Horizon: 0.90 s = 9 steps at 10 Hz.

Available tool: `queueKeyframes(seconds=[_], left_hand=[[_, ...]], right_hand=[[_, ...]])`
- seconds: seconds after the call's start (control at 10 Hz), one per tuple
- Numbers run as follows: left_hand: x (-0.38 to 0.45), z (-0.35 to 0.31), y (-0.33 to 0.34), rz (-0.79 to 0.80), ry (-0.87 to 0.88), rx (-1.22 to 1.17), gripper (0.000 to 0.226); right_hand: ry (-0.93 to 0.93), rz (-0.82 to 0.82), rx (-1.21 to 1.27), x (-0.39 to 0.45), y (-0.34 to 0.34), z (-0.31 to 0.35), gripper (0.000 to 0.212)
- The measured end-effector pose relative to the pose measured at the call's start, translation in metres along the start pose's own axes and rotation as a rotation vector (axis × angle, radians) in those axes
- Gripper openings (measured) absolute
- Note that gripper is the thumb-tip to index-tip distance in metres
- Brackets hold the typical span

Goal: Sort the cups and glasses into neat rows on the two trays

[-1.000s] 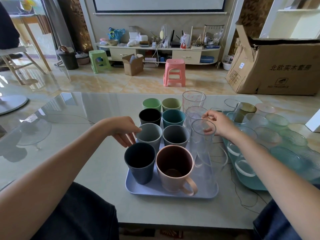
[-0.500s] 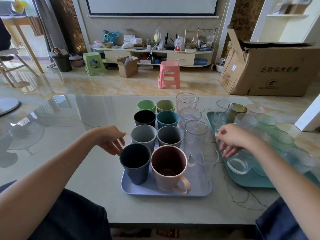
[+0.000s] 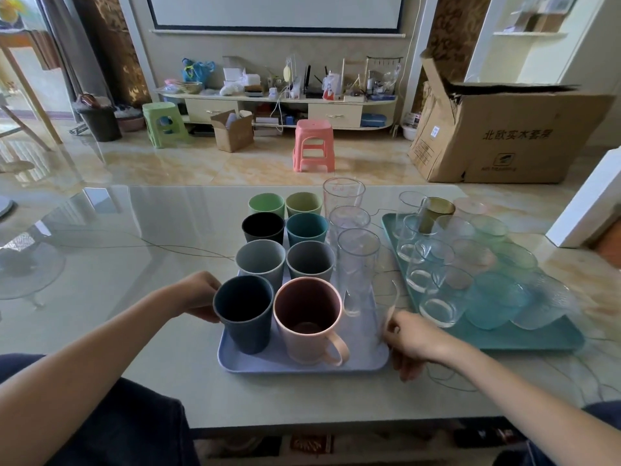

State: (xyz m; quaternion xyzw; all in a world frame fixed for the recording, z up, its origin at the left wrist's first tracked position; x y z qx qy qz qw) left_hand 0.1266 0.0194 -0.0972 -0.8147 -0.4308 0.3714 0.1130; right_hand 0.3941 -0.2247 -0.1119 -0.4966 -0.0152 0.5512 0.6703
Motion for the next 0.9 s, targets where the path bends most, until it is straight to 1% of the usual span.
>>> queueKeyframes(seconds=[0.1, 0.2, 0.4, 0.5, 0.6, 0.7, 0.8, 0.9], left_hand=[[0.001, 0.001, -0.001, -0.016, 0.000, -0.037, 0.013], [0.001, 0.000, 0.001, -0.023, -0.002, -0.068, 0.016], [0.001, -0.008, 0.010, -0.039, 0.031, -0.151, 0.012], [0.004, -0.011, 0.014, -0.045, 0.047, -0.175, 0.012], [0.008, -0.014, 0.018, -0.049, 0.038, -0.180, 0.013], [0.010, -0.016, 0.017, 0.021, 0.032, -0.087, 0.007], [0.008, -0.021, 0.012, 0.165, 0.035, 0.203, 0.009], [0.014, -0.046, -0.011, -0.002, 0.187, 0.333, 0.011]], right_hand=[[-0.036, -0.070, 0.004, 0.001, -0.002, 0.002, 0.026], [-0.027, -0.103, 0.001, 0.001, -0.003, 0.002, 0.025], [0.011, -0.182, -0.025, 0.004, -0.014, 0.000, 0.026], [0.013, -0.220, -0.023, 0.004, -0.020, -0.001, 0.023], [0.013, -0.238, -0.048, 0.006, -0.024, -0.001, 0.025], [0.019, -0.214, -0.150, 0.004, -0.025, 0.002, 0.024], [0.075, -0.154, -0.341, 0.005, -0.034, 0.000, 0.022], [0.051, -0.121, -0.279, -0.001, -0.048, 0.002, 0.021]])
Point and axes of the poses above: each hand's wrist, its own x-axis towards the middle knuckle, its own y-axis out of the palm, z = x × y, the point moved 7 cm from there along x, towards the middle knuckle, and after that the axes turned 8 degrees about -x, right-handed, at the moved point
